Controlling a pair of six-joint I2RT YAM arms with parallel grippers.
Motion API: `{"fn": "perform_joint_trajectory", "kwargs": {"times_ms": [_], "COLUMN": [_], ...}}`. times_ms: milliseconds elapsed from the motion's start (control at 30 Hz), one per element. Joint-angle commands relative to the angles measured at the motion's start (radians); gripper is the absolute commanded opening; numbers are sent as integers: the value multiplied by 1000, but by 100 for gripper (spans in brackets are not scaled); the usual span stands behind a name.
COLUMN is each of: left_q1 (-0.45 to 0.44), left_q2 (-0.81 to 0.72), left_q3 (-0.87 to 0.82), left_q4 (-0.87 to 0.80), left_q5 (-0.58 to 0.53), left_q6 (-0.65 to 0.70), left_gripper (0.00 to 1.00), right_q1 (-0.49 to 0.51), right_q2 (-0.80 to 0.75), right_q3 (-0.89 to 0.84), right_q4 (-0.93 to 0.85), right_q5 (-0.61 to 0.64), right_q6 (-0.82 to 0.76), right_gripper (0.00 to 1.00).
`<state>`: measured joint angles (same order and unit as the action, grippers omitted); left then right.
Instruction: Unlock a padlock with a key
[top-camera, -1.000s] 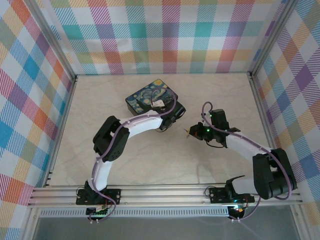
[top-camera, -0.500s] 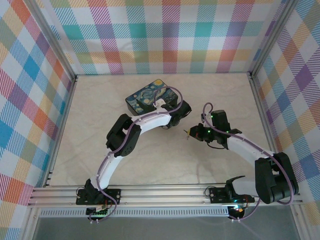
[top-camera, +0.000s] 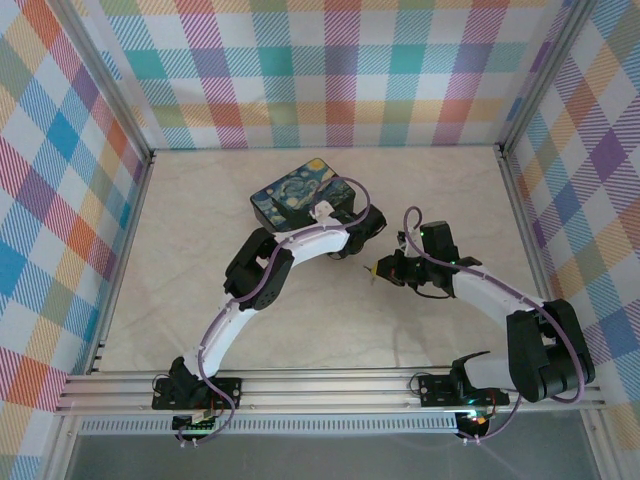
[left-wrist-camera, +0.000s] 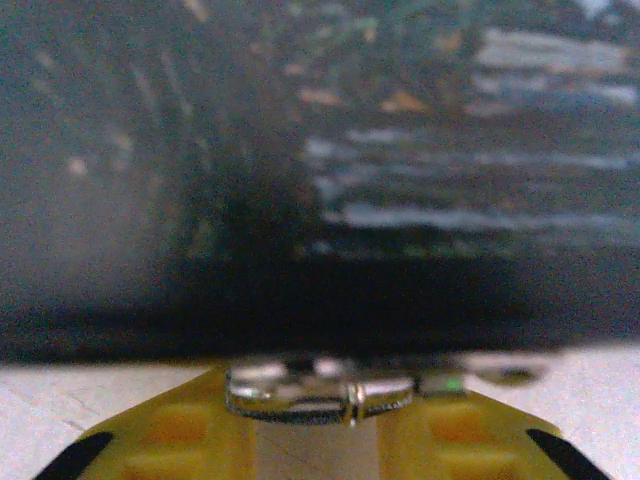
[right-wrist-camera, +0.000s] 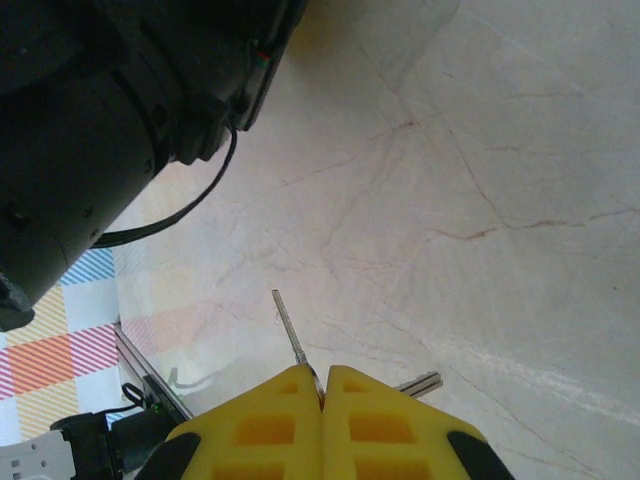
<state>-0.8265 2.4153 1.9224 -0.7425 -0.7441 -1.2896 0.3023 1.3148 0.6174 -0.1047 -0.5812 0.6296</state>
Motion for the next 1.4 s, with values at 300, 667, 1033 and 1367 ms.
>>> {"fn": "perform_joint_trajectory", "kwargs": {"times_ms": [300, 667, 1033, 1367], "left_q1": [13, 49, 139, 151], "left_q2": [-169, -340, -441, -469], "left_q3": [-75, -69, 0, 118], "left_q4": [-25, -145, -253, -458], "left_q5": [81, 390, 771, 820], "left_q6": [434, 584, 599, 579], "left_gripper": [6, 0, 0, 0], "right_q1": [0, -2, 35, 43], "right_q2": [11, -34, -78, -167], "right_q3": [-26, -11, -11, 78], "right_q4": [57, 66, 259, 42], "right_q5": [-48, -66, -73, -59], "right_q6": [2, 28, 220, 151], "right_gripper": [0, 0, 0, 0]}}
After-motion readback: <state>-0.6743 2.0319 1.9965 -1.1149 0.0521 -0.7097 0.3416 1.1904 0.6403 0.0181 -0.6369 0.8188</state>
